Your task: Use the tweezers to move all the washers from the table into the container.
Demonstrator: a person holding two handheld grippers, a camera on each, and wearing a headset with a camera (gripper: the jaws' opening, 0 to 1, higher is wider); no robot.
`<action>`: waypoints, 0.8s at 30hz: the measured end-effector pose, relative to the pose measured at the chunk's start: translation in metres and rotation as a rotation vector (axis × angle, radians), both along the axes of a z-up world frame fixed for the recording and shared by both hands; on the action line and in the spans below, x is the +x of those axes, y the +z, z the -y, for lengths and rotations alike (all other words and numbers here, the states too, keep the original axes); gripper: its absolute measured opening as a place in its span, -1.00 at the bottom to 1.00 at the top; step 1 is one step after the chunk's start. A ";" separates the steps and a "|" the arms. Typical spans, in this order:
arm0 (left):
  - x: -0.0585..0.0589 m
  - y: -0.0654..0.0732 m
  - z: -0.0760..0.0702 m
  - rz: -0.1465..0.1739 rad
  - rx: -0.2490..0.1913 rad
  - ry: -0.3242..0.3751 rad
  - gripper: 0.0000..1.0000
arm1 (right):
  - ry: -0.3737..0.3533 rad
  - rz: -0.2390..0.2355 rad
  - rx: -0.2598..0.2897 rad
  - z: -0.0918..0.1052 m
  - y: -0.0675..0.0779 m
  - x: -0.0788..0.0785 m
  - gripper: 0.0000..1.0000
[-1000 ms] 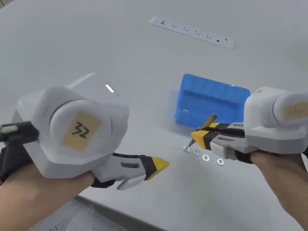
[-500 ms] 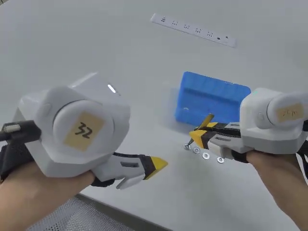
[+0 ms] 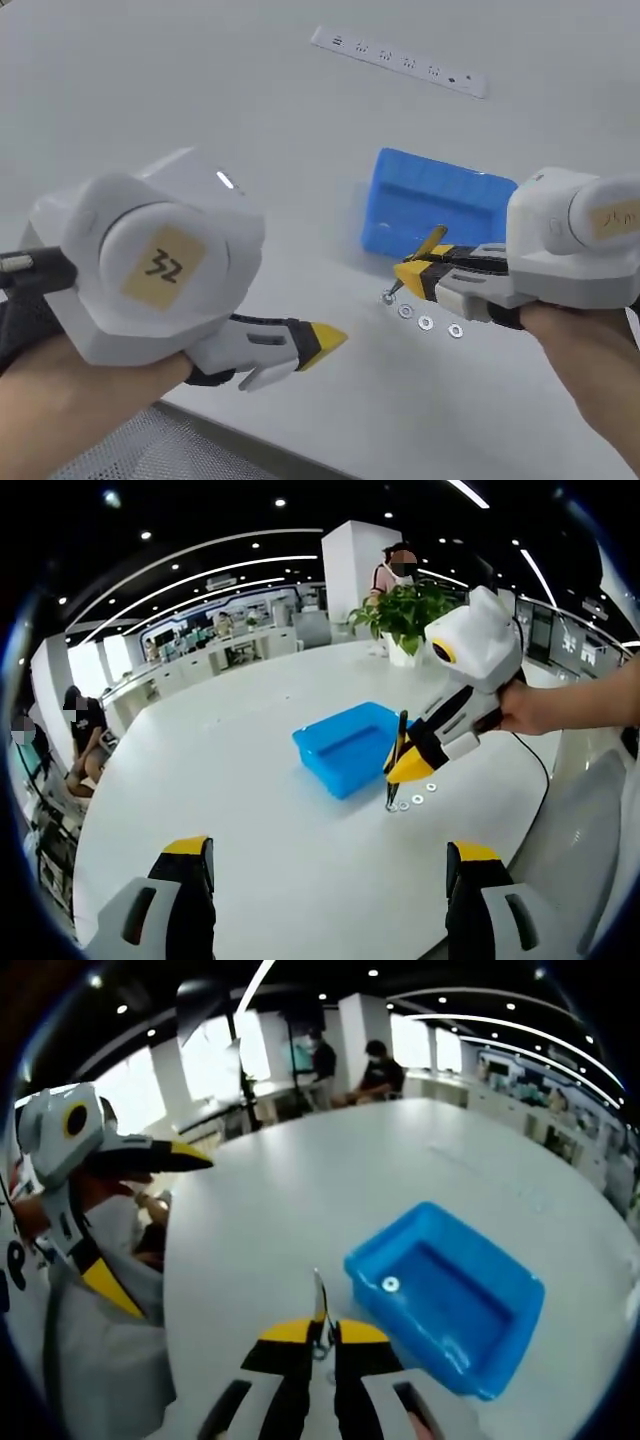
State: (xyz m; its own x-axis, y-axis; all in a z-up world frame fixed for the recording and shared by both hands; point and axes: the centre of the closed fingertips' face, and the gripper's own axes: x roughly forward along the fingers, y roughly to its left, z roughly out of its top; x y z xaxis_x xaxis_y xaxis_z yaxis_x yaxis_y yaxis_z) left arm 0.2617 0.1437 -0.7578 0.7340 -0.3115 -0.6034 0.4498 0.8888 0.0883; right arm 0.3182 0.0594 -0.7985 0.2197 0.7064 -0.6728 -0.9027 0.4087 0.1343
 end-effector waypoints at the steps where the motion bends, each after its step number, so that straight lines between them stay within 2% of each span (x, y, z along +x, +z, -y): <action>1: 0.000 0.000 0.001 0.002 -0.001 -0.001 0.98 | 0.002 -0.004 0.001 0.000 0.002 -0.001 -0.92; 10: -0.001 0.002 0.002 0.004 0.002 -0.004 0.98 | 0.028 0.002 0.005 0.000 0.020 -0.009 -0.92; 17: -0.001 0.002 0.000 0.007 0.003 0.000 0.98 | 0.038 -0.010 -0.004 0.004 0.022 -0.012 -0.92; 24: -0.001 0.002 -0.002 0.005 0.007 -0.001 0.98 | 0.029 -0.015 0.013 0.004 0.040 -0.009 -0.92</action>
State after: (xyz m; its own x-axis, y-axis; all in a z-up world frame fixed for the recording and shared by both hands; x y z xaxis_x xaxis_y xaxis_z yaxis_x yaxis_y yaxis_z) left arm 0.2603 0.1455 -0.7560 0.7366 -0.3077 -0.6022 0.4500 0.8878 0.0968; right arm 0.3095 0.0552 -0.7580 0.1889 0.7213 -0.6664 -0.9120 0.3805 0.1534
